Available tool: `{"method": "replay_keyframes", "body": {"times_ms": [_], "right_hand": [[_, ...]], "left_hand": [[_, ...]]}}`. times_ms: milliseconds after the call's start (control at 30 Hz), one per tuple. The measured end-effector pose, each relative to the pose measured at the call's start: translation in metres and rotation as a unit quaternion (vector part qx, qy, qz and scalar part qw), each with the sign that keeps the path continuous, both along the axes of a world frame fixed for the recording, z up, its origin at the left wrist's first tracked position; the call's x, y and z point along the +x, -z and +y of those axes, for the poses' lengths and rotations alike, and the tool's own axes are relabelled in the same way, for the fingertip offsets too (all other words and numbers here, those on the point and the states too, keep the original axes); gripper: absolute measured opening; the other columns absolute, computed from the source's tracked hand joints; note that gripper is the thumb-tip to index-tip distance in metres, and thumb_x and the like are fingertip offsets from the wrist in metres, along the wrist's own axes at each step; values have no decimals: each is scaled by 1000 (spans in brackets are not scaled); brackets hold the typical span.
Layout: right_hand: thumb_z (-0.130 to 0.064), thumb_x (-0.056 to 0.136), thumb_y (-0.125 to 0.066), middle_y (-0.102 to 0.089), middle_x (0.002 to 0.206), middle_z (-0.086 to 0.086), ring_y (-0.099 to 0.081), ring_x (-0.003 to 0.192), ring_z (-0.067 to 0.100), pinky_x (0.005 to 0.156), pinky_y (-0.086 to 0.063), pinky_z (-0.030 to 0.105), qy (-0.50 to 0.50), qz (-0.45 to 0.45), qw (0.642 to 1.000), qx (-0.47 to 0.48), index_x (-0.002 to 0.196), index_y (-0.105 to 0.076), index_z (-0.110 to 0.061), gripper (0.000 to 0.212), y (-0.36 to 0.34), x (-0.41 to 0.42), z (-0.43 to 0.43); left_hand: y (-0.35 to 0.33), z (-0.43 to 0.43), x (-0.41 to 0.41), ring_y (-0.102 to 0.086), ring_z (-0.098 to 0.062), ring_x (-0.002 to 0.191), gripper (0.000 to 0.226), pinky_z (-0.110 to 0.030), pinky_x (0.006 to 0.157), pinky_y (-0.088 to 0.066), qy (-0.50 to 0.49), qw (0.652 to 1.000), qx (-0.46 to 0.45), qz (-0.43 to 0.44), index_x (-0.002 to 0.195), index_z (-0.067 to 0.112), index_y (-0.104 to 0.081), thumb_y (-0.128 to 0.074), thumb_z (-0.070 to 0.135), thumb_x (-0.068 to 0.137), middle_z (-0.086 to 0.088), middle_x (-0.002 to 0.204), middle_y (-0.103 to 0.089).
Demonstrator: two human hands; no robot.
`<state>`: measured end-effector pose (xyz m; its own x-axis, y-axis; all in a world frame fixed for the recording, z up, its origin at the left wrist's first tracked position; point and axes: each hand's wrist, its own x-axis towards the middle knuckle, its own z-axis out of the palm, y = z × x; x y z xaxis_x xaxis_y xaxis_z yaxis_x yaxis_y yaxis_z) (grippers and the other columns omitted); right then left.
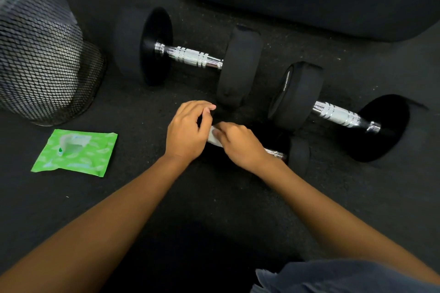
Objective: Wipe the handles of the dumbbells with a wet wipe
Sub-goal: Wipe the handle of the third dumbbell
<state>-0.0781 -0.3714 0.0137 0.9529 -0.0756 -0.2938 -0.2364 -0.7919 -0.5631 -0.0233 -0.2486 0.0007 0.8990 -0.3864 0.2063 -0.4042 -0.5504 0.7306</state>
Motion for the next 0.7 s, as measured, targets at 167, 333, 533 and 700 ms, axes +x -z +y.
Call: {"method": "replay_keyframes", "body": {"times_ms": [167, 333, 533, 700], "right_hand": [[-14, 89, -58, -58, 110, 11, -56, 101, 25, 81, -43, 31, -61, -128, 988, -58, 116, -56, -5, 28, -2, -23, -3], [-12, 79, -69, -54, 105, 8, -51, 95, 21, 76, -38, 24, -36, -148, 986, -68, 105, -56, -6, 29, -2, -30, -11], [-7, 71, -72, -53, 87, 10, -50, 76, 25, 67, -37, 28, -48, -200, 971, -119, 86, -53, -6, 25, 8, -13, 13], [-6, 68, -74, -52, 85, 8, -48, 74, 22, 70, -29, 26, -78, -212, 961, -161, 87, -52, -8, 29, 9, -26, 1]], "left_hand": [[2, 1, 1, -53, -9, 106, 39, -17, 88, -37, 2, 1000, 1, 0, 104, 15, -67, -34, 30, 92, 3, 106, -65], [2, 0, 1, -54, -10, 105, 37, -17, 88, -37, -2, 1000, -2, -1, 104, 15, -67, -35, 28, 92, 4, 105, -66], [1, 0, 1, -53, -9, 106, 38, -16, 88, -37, 5, 1000, 7, -2, 104, 15, -67, -34, 29, 92, 3, 106, -65], [2, 1, 2, -53, -9, 106, 37, -15, 87, -36, 2, 1000, 4, -2, 104, 15, -67, -34, 29, 92, 4, 105, -65]]}}
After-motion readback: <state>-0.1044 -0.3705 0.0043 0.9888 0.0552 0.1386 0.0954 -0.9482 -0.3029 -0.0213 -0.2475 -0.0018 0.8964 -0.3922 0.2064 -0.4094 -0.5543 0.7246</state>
